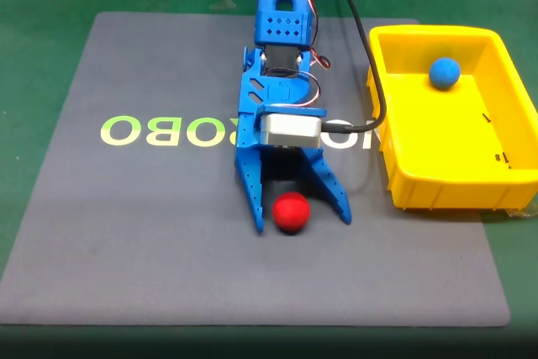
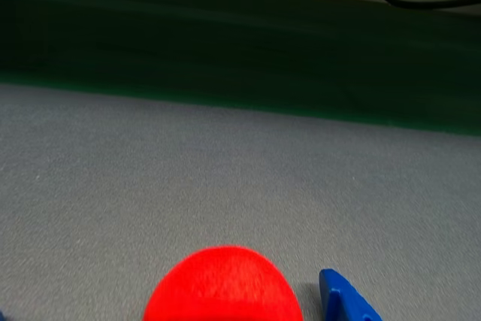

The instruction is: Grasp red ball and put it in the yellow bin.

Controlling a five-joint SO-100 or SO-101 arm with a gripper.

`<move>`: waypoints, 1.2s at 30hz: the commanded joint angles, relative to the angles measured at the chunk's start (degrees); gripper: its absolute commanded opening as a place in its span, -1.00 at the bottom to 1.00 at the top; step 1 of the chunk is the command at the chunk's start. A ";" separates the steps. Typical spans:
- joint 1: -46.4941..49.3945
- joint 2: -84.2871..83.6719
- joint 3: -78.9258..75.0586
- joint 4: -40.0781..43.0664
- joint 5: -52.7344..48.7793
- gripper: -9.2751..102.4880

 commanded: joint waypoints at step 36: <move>-2.11 13.80 -5.80 8.44 0.00 -0.83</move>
